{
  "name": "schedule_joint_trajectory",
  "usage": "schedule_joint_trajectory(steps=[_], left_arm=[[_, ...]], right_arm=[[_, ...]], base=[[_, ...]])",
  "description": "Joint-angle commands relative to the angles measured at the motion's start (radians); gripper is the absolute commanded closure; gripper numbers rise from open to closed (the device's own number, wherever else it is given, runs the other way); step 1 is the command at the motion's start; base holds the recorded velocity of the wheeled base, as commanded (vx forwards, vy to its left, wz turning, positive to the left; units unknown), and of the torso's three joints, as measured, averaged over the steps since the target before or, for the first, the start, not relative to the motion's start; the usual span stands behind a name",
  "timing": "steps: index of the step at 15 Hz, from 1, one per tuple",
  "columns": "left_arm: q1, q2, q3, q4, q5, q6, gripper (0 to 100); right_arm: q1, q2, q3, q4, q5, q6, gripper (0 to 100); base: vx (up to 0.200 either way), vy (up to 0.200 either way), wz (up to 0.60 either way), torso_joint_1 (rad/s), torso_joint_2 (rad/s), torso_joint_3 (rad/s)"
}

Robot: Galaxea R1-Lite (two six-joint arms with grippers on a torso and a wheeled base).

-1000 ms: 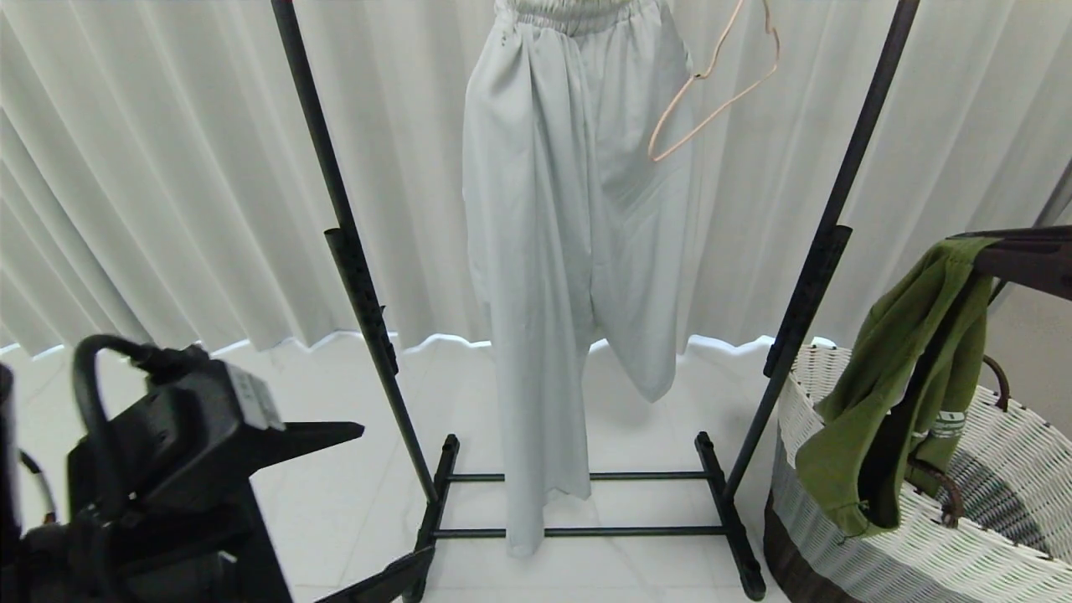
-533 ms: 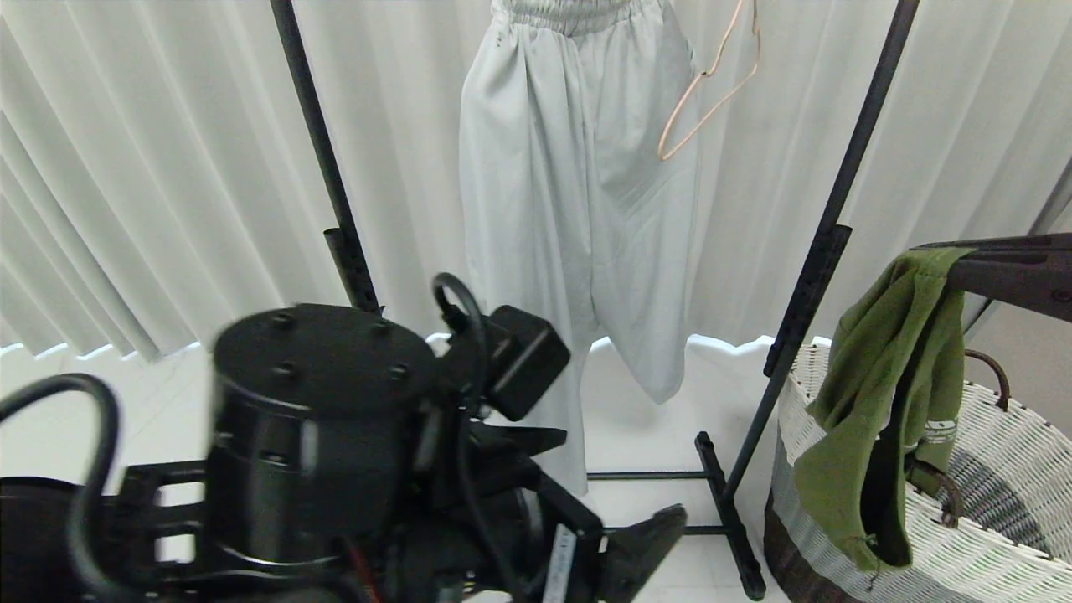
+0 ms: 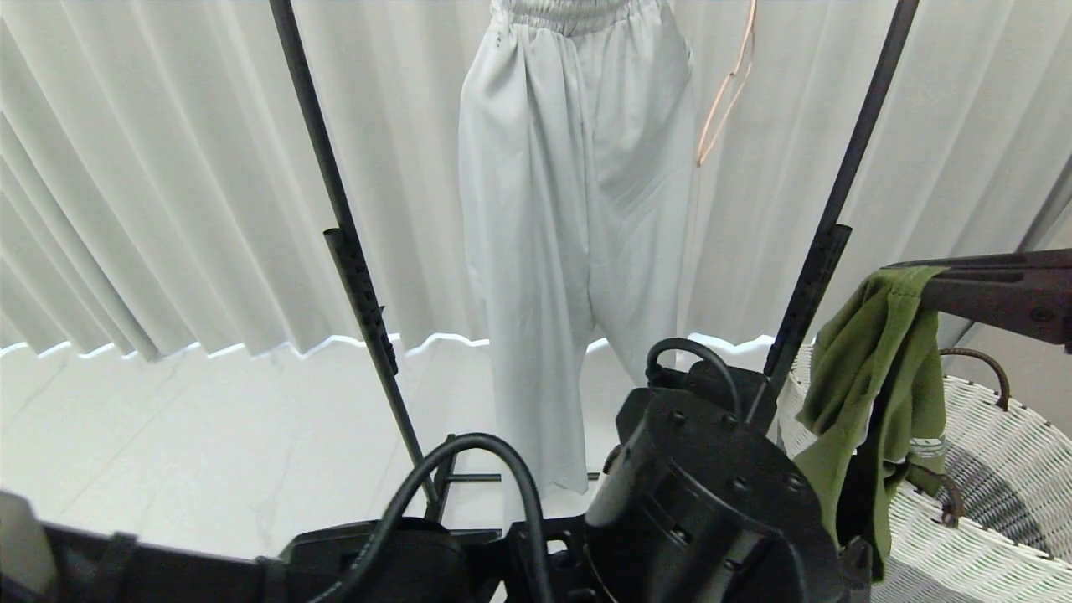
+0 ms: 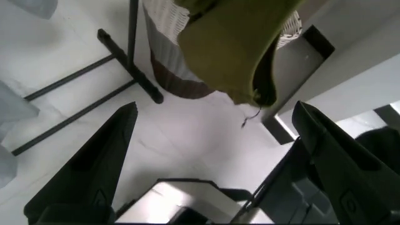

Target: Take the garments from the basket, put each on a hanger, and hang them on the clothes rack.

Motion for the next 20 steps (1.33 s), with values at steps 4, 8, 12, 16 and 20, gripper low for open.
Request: schedule_joint_trajectory(steps=[4,8,12,16,20], left_arm=[[-0.004,0.152,-0.128,-0.037,0.073,-0.018,0],[0.045,0.228,-0.147,-0.037,0.104,-0.017,0],[0.051,0.262,-0.113,-0.036,0.110,-0.017,0],[0.048,0.259,-0.073,-0.036,0.113,-0.017,100],[0.048,0.253,-0.058,-0.039,0.146,-0.017,100]], right_arm=[[0.008,-0.014,0.015,-0.001,0.002,-0.001,100],[0.025,-0.019,0.017,-0.001,0.002,-0.001,100],[0.028,-0.019,0.017,-0.001,0.002,-0.001,100],[0.025,-0.019,0.018,-0.001,0.002,-0.001,100],[0.022,-0.017,0.018,0.001,0.001,0.001,100]], base=[[0.000,0.000,0.00,0.000,0.00,0.000],[0.000,0.000,0.00,0.000,0.00,0.000],[0.000,0.000,0.00,0.000,0.00,0.000],[0.000,0.000,0.00,0.000,0.00,0.000],[0.000,0.000,0.00,0.000,0.00,0.000]])
